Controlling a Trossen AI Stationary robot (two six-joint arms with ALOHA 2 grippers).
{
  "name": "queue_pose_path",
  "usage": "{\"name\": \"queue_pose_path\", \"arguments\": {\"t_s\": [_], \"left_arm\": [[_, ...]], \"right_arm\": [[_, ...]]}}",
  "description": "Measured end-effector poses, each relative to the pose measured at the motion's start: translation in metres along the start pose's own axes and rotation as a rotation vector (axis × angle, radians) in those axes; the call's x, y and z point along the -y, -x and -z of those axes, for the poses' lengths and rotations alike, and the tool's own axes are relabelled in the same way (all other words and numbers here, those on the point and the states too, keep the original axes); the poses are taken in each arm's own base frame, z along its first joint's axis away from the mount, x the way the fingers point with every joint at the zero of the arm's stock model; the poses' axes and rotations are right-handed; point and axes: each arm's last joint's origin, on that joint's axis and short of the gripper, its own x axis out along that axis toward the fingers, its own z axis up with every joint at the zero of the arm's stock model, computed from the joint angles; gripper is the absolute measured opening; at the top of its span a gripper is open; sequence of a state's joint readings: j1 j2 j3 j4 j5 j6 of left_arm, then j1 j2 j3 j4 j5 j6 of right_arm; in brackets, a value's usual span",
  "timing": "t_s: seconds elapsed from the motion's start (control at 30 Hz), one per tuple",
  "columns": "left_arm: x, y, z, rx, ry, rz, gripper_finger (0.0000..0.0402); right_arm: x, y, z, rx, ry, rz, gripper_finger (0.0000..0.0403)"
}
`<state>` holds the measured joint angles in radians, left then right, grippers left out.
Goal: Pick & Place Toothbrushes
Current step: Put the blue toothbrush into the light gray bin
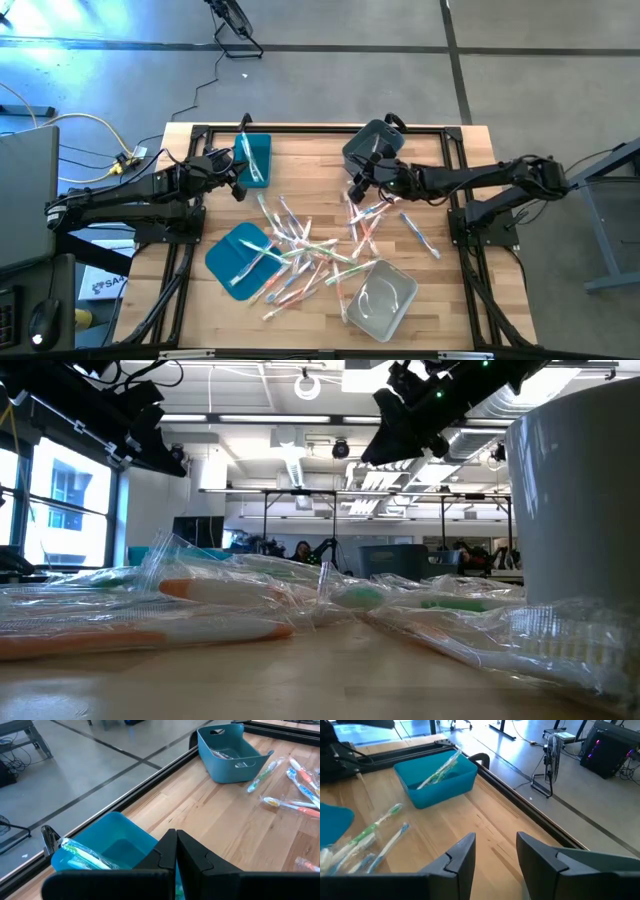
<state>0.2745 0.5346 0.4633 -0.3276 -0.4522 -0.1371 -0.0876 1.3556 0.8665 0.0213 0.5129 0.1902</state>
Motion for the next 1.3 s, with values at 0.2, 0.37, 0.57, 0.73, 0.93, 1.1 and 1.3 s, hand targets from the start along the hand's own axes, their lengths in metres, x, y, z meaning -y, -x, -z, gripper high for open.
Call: {"name": "queue_pose_path", "arguments": {"t_s": [0.2, 0.37, 0.57, 0.73, 0.93, 1.1, 1.3], "left_arm": [[0.0, 0.0, 0.0, 0.0, 0.0, -0.007, 0.0006], [0.0, 0.0, 0.0, -0.004, -0.002, -0.007, 0.0006], [-0.001, 0.0, 0.002, -0.022, -0.01, -0.01, 0.0006], [-0.001, 0.0, 0.002, -0.02, -0.01, -0.01, 0.0006], [-0.001, 0.0, 0.002, -0.02, -0.011, -0.011, 0.0006], [-0.001, 0.0, 0.002, -0.02, -0.008, -0.011, 0.0006], [-0.001, 0.0, 0.002, -0.02, -0.008, -0.011, 0.0006]], "right_arm": [[0.003, 0.019, -0.008, 0.022, -0.004, -0.02, 0.0134], [0.006, 0.035, -0.013, 0.022, -0.026, -0.061, 0.0134], [0.011, 0.053, -0.014, -0.055, -0.114, -0.26, 0.0134], [0.016, 0.064, -0.006, -0.203, -0.21, -0.356, 0.0134], [0.022, 0.069, 0.015, -0.45, -0.299, -0.279, 0.0123], [0.028, 0.072, 0.034, -0.656, -0.36, -0.133, 0.011], [0.031, 0.073, 0.047, -0.793, -0.376, -0.019, 0.0108]]}}
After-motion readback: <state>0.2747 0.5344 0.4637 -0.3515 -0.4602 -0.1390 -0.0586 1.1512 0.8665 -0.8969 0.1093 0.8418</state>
